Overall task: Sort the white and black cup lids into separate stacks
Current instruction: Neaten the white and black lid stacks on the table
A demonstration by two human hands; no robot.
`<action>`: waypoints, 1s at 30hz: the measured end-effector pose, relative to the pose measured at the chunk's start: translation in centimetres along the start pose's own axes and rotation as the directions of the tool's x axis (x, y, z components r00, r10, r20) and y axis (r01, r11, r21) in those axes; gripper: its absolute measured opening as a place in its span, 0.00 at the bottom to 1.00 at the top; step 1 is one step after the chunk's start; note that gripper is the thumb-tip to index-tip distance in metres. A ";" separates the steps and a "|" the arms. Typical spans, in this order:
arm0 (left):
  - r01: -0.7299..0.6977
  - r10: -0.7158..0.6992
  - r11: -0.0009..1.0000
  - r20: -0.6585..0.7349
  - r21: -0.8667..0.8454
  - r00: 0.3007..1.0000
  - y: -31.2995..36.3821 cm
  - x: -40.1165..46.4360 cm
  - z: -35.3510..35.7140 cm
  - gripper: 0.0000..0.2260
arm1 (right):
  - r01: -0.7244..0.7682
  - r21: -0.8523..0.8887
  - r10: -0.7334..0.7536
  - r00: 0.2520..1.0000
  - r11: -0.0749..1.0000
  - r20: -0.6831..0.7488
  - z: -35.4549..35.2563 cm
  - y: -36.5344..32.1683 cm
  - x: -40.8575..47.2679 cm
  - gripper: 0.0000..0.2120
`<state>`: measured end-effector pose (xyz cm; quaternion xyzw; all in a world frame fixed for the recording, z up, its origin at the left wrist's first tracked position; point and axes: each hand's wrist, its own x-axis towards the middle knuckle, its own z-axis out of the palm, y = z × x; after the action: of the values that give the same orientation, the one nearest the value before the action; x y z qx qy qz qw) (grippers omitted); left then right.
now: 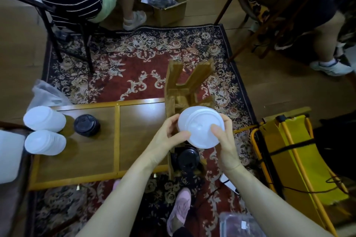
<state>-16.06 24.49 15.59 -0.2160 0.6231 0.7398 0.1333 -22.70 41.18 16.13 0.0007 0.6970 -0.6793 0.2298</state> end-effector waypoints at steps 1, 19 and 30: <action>0.002 -0.002 1.000 0.007 0.000 1.000 0.0 0.0 -0.1 0.47 | 0.013 -0.003 -0.013 1.000 1.000 0.015 -0.1 0.1 -0.1 0.30; 0.033 -0.034 0.999 -0.019 -0.018 0.999 -1.8 -0.4 0.0 0.51 | -0.066 -0.041 0.072 0.983 0.997 0.170 -1.4 0.5 0.8 0.29; 0.107 -0.107 0.994 -0.049 0.005 0.993 -2.5 1.1 -0.6 0.49 | -0.265 -0.130 0.293 0.900 0.955 0.322 -2.8 0.3 2.8 0.30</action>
<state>-15.74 24.27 12.78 -0.2665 0.6163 0.7239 0.1584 -26.00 43.04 14.89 -0.0255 0.6675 -0.5997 0.4407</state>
